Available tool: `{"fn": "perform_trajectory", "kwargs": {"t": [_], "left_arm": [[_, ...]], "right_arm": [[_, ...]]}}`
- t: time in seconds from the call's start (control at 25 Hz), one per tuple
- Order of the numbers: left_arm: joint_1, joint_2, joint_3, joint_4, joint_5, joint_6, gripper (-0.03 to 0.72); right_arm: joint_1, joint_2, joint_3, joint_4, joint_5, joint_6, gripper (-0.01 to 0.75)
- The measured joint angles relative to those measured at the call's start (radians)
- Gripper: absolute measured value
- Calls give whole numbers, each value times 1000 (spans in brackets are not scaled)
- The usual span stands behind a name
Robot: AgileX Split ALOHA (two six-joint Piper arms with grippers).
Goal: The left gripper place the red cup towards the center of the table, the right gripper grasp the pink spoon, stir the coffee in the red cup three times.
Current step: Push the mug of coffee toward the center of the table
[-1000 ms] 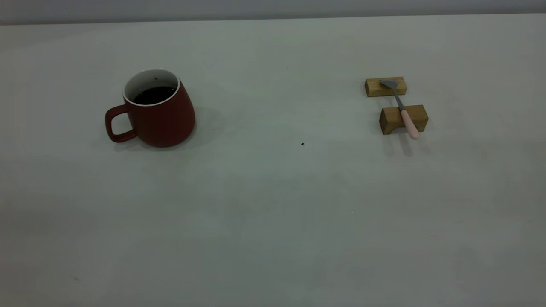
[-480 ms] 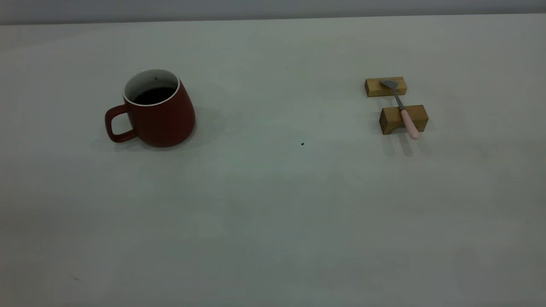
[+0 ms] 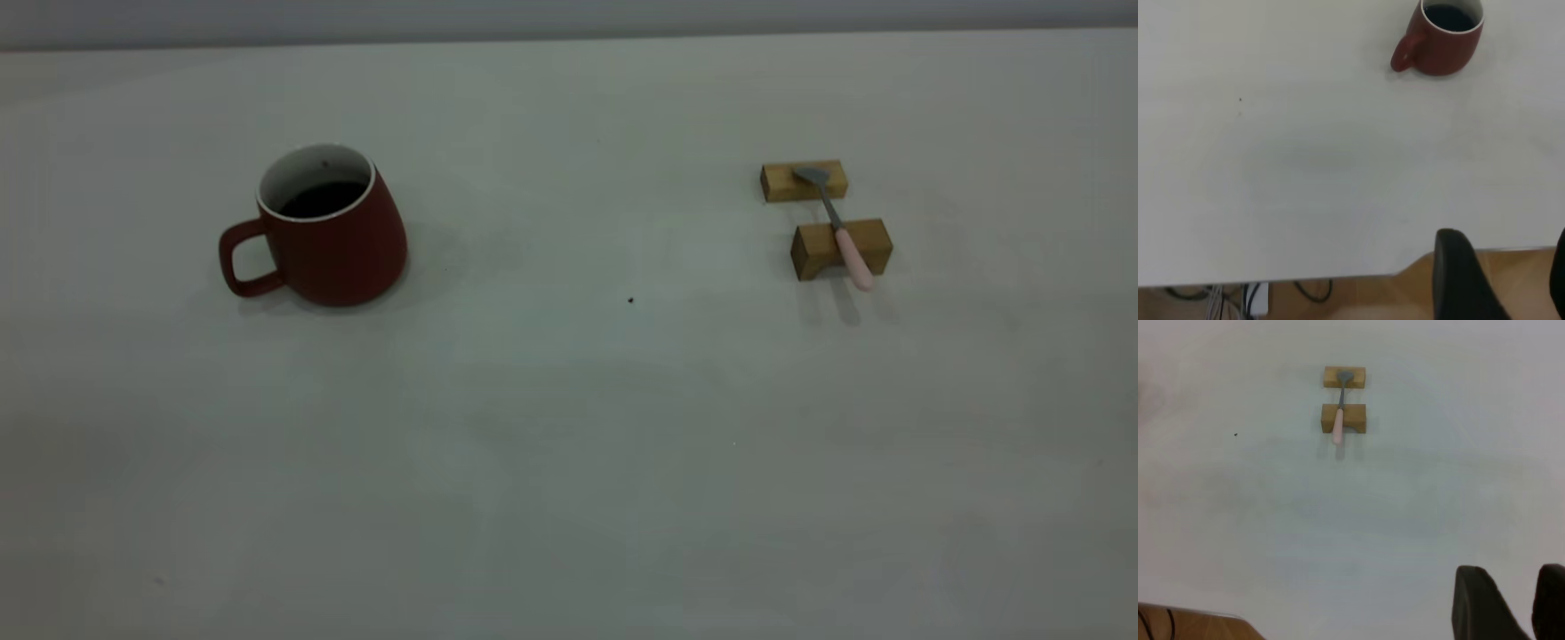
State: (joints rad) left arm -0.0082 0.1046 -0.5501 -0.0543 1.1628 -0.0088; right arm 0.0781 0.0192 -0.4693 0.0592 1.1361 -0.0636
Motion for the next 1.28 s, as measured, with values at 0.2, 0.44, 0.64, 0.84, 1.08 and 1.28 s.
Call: {"fn": "perform_trajectory", "kwargs": {"t": [0.2, 0.44, 0.64, 0.84, 1.08, 1.28], "left_arm": [[0, 243, -71, 2, -34, 17, 407], [0, 614, -85, 37, -246, 9, 407], [0, 982, -156, 54, -376, 9, 407], [0, 1286, -296, 54, -483, 40, 407], [0, 1653, -527, 63, -521, 167, 407], [-3, 1899, -737, 63, -525, 449, 407]], "right_arm": [[0, 0, 0, 0, 0, 0, 240], [0, 0, 0, 0, 0, 0, 240], [0, 0, 0, 0, 0, 0, 240], [0, 0, 0, 0, 0, 0, 240], [0, 0, 0, 0, 0, 0, 240], [0, 0, 0, 0, 0, 0, 240]]}}
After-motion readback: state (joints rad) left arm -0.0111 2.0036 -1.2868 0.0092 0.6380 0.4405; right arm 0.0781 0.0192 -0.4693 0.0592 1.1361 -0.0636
